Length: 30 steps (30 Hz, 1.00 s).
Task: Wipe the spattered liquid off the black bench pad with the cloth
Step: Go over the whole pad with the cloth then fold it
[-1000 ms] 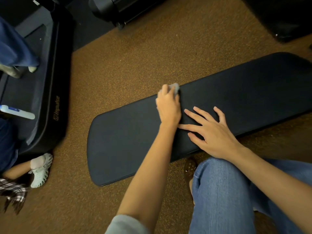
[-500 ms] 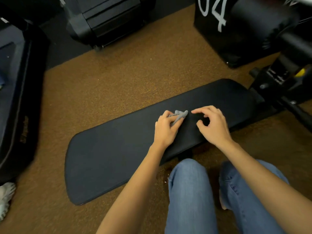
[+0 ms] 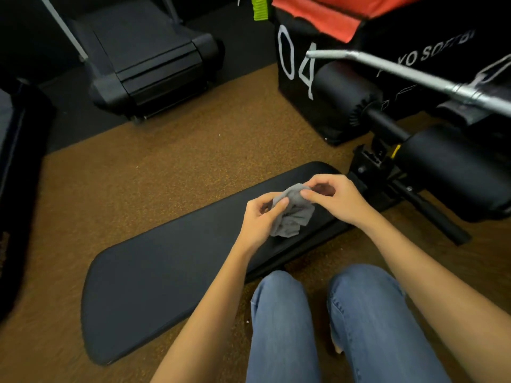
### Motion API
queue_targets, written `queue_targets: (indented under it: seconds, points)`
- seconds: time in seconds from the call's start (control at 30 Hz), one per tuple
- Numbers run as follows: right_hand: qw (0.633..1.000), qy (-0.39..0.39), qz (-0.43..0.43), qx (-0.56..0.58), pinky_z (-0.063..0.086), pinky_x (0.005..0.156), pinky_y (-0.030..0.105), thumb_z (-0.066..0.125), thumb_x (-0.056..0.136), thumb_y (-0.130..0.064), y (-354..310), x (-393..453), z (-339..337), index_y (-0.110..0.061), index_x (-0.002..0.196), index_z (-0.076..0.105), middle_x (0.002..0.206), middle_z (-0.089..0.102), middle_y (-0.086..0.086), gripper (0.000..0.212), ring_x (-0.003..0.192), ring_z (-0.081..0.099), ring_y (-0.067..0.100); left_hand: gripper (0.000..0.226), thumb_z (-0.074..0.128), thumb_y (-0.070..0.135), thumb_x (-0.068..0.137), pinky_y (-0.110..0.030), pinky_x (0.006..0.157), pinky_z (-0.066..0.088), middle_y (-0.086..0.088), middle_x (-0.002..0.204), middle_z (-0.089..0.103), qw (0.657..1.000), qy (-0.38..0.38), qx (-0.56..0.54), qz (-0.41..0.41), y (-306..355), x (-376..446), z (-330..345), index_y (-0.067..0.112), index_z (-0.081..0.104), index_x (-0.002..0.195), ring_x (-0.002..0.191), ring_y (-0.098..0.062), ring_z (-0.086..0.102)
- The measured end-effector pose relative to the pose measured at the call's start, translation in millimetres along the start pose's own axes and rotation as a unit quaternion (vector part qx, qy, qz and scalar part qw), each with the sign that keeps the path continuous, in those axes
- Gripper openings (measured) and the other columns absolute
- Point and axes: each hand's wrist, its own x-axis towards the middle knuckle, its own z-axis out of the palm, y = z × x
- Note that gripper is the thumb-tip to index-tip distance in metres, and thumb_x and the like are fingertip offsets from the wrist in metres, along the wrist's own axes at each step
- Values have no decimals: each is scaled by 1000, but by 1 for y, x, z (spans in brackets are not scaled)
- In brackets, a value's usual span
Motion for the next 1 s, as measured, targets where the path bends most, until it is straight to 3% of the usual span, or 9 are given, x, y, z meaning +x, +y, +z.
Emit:
queue_targets:
  seconds: [0.17,0.3,0.37,0.43,0.57,0.73,0.87,0.93,1.0]
  points:
    - [998,36,-52,21,50,69,32,60,93,-29,-31,-13,-37,-19,86,65,75,69,6,13,73,65,17,19,66,16,95,-25,84,54,-5,104,76,998,-26,-61,1,31,2,30,11,71,113,100,-19,72]
    - [992,75,-102,-2,49,60,33,61,92,-32,-60,-24,-67,-21,88,65,68,67,4,12,65,63,22,28,78,21,86,-38,84,60,-12,104,76,996,-70,-59,9,60,5,56,9,72,110,99,-29,73]
    - [989,97,-115,6,49,57,26,65,90,-29,-72,-29,-80,-20,87,68,67,67,-2,10,62,63,13,26,79,19,84,-48,84,60,-14,103,76,994,-95,-37,28,74,9,70,5,73,106,98,-32,73]
    - [986,118,-119,21,51,60,23,68,88,-25,-84,-35,-94,-17,88,70,71,70,-3,8,66,65,10,26,78,12,85,-42,81,61,-11,104,76,991,-119,-47,36,87,12,83,4,72,109,99,-27,73]
    - [980,146,-114,70,58,73,33,72,85,-21,-101,-48,-124,-10,91,73,87,73,14,13,82,71,28,30,78,7,83,-23,77,58,-5,106,77,982,-180,-62,0,109,16,103,4,71,112,100,-18,73]
    - [963,225,-101,113,56,77,34,72,82,-34,-110,-66,-156,-19,95,75,90,74,7,20,90,70,25,22,79,12,83,-21,75,57,-1,104,77,976,-210,-52,2,124,14,130,11,73,104,98,-15,73]
    - [956,238,86,145,53,93,36,63,73,-67,-88,-74,-159,-34,109,68,106,69,-7,50,101,64,11,30,75,13,87,-27,81,58,-7,114,74,975,-172,-140,28,136,15,139,10,68,116,105,-22,71]
    - [951,170,231,118,53,90,40,51,64,-86,-72,-86,-155,-28,115,66,105,71,-1,79,97,67,18,36,72,11,89,-31,87,57,-9,121,71,971,-166,-171,25,139,16,140,10,64,124,111,-25,69]
    - [940,81,285,169,53,87,38,46,56,-93,-57,-98,-149,-20,110,71,103,74,6,94,97,69,23,44,72,7,88,-34,91,56,-10,126,69,968,-170,-184,18,142,19,139,9,59,130,116,-26,66]
